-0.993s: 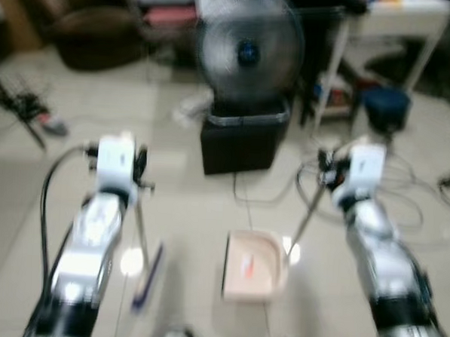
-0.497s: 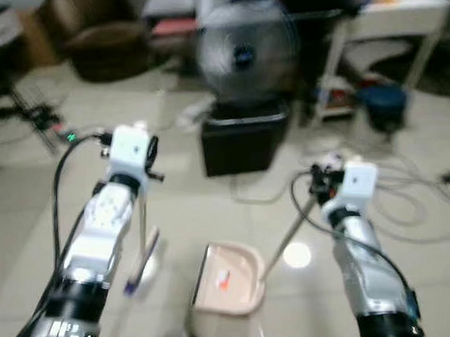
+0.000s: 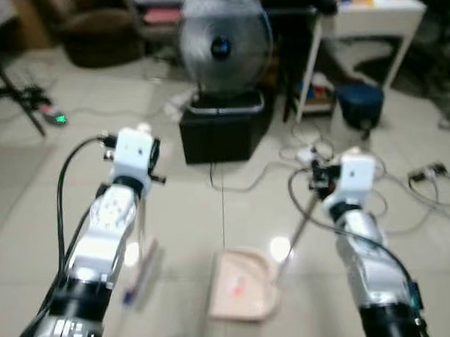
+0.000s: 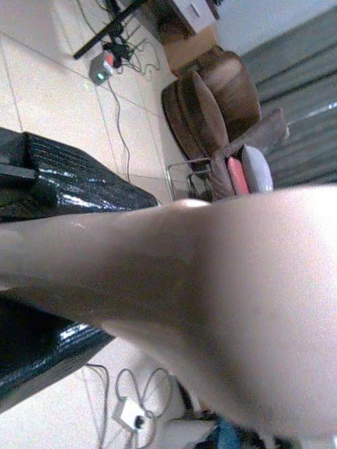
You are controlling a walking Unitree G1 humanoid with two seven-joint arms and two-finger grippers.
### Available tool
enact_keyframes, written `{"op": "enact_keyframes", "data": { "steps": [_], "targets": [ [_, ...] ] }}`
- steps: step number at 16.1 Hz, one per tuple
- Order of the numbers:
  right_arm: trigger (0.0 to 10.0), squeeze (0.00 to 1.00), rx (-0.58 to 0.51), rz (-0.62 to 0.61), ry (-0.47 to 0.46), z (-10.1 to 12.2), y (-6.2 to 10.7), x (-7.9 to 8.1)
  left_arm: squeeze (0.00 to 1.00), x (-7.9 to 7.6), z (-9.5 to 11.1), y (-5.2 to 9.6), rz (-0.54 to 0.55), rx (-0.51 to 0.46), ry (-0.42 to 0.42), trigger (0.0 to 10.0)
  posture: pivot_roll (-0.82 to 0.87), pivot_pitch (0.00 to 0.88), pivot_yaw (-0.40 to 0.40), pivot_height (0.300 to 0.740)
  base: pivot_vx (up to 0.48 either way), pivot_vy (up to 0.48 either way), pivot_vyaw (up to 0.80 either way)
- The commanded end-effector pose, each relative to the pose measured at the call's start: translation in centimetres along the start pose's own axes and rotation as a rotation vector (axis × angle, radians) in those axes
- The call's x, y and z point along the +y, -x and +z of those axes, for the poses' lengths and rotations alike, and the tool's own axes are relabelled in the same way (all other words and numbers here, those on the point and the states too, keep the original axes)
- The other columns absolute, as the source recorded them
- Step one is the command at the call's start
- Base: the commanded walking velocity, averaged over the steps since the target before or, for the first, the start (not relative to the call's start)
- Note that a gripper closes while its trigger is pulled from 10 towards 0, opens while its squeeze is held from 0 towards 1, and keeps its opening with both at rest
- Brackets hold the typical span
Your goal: Sweep floor
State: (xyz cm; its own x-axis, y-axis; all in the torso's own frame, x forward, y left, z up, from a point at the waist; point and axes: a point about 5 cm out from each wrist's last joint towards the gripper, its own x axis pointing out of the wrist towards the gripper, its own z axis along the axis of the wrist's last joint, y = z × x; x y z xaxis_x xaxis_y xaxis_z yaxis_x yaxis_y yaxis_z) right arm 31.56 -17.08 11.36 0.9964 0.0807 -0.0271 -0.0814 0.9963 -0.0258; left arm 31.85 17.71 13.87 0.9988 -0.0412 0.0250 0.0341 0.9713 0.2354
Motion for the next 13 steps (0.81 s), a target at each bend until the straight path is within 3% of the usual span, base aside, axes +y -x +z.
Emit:
{"op": "enact_keyframes", "data": {
  "steps": [1,6,13],
  "targets": [
    [10.0,0.0,-0.052,0.01,0.016,1.3,-0.5,0.5,0.0,0.8,0.8,-0.2,0.036,-0.036,-0.018,10.0,-0.08,0.0,0.094,0.74,0.0,-0.472,0.79],
    [10.0,0.0,-0.051,-0.031,0.032,1.3,-0.7,-0.2,0.0,0.7,0.8,-0.2,0.045,-0.036,-0.013,10.0,-0.08,0.005,0.089,0.74,0.0,-0.472,0.79],
    [10.0,0.0,-0.034,0.074,0.038,1.1,-1.1,1.9,0.0,1.1,0.8,-0.1,0.062,-0.038,-0.018,10.0,-0.07,0.012,0.086,0.74,0.0,-0.472,0.79]
  ]
}}
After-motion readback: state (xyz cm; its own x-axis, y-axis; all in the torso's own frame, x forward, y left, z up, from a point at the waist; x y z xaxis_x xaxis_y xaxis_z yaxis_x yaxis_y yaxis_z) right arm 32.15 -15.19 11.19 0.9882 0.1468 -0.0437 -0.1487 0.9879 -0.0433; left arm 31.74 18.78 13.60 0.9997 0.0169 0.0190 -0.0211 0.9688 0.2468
